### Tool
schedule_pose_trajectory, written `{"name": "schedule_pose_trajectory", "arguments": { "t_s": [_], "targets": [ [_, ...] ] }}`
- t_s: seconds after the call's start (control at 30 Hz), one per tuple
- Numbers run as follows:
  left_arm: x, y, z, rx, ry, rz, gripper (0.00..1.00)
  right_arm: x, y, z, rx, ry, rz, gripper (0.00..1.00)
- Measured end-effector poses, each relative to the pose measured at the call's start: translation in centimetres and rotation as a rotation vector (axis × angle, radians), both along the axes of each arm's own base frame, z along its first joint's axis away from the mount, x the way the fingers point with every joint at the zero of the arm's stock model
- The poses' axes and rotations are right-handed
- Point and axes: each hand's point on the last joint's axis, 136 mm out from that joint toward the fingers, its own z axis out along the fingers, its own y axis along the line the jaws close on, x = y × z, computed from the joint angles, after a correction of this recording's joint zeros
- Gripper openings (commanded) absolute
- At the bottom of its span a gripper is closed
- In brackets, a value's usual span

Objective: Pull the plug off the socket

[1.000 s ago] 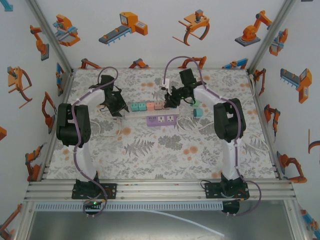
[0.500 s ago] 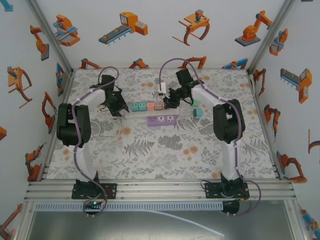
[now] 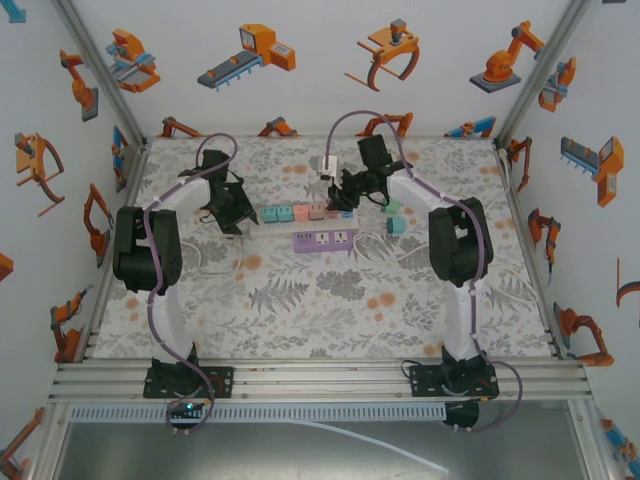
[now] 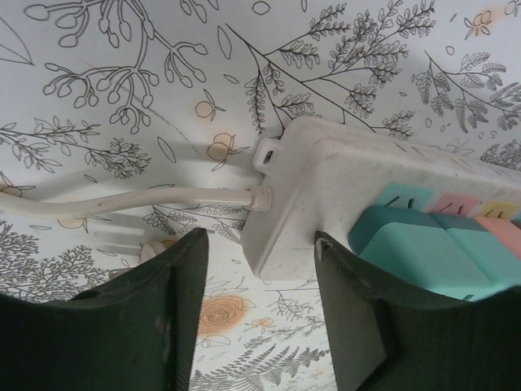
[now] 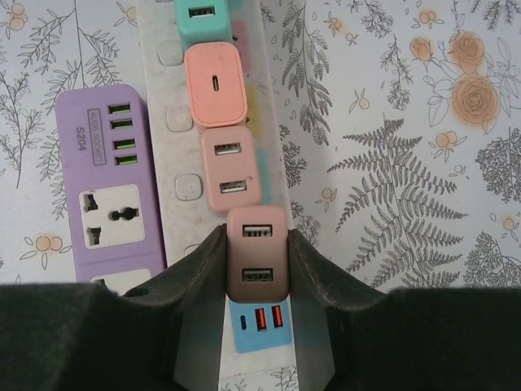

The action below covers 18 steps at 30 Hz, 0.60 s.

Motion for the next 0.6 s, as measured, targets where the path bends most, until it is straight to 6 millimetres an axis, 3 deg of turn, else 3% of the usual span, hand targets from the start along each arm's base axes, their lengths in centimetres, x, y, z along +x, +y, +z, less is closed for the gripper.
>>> {"name": "schedule_pose_trajectory", "arguments": {
  "t_s": [0.17, 0.33, 0.43, 0.6],
  "targets": [
    [-0.3, 0.3, 0.0, 0.006, 0.010, -0.002, 0.69, 0.0, 0.0, 1.4, 0.029, -0.021, -0.025, 0.04],
    [-1.5, 0.1, 0.5, 0.011, 0.030, -0.023, 0.78, -0.7, -0.1, 4.3, 0.089, -0.066, -0.053, 0.04],
    [-2.0, 0.2, 2.7, 0.005, -0.004, -0.031, 0.85, -0.8, -0.1, 6.4, 0.140, -0.092, -0.085, 0.04],
    [-2.0, -0.9, 10.1, -0.072, -0.182, -0.097, 0.92, -1.1, -0.5, 9.8, 0.271, -0.090, -0.168, 0.02]
  ]
}}
